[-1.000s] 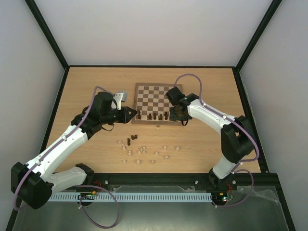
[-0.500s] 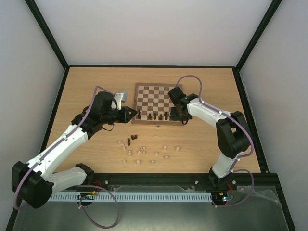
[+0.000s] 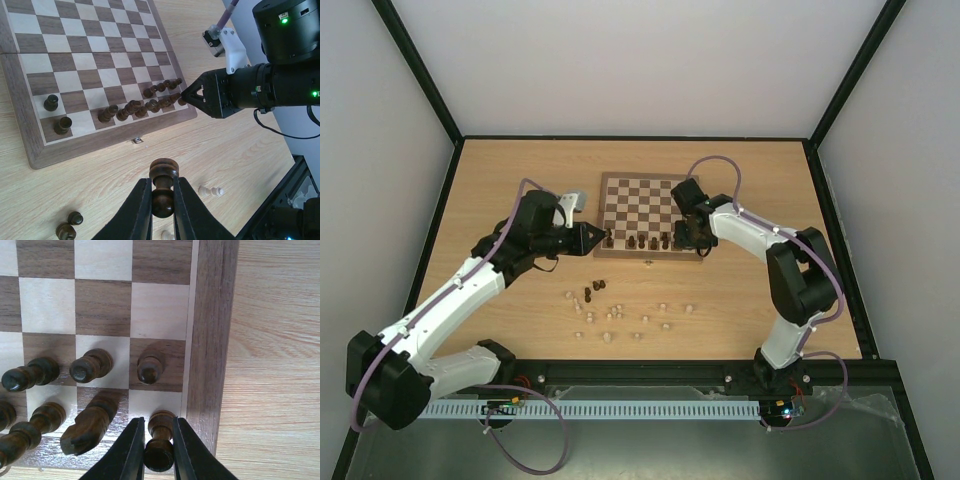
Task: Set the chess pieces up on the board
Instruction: Place the chess piece on the chessboard.
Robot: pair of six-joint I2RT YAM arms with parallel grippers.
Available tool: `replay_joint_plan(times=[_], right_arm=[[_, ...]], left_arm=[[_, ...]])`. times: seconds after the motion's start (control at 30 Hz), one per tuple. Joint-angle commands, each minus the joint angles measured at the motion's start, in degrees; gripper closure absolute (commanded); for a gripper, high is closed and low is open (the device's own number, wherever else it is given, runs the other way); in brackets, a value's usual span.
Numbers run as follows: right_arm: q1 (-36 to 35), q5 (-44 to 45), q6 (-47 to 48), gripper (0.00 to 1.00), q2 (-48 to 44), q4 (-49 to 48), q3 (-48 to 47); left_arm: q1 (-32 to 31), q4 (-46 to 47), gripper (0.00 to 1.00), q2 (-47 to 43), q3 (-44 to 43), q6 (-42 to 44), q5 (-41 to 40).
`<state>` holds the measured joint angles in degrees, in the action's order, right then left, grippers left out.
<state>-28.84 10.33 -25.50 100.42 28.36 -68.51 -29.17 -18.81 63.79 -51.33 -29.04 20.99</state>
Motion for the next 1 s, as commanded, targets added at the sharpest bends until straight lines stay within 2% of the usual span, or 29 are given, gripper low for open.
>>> replay_joint_plan(times=[0.0, 0.37, 0.53, 0.77, 0.97], right_arm=[[0.80, -1.10, 0.69, 0.85, 1.17, 0.35, -0.04], [1.15, -3.11, 0.79, 0.75, 0.29, -0.17, 0.25], [1.15, -3.30, 0.42, 0.67, -2.08, 0.78, 0.72], [1.15, -2.98, -0.08, 0.54, -9.67, 3.33, 2.00], [1.15, -3.15, 0.65, 0.50, -16.06, 5.67, 2.24]], left_arm=[[0.52, -0.01, 0.97, 0.66, 0.35, 0.40, 0.65], [0.52, -1.53, 0.97, 3.95, -0.81, 0.64, -0.93], [0.51, -4.43, 0.97, 8.50, -3.94, 1.95, -2.95], [-0.86, -13.00, 0.97, 19.27, -15.06, 4.75, -9.86], [-3.14, -23.93, 0.96, 30.50, -29.13, 7.59, -17.55]])
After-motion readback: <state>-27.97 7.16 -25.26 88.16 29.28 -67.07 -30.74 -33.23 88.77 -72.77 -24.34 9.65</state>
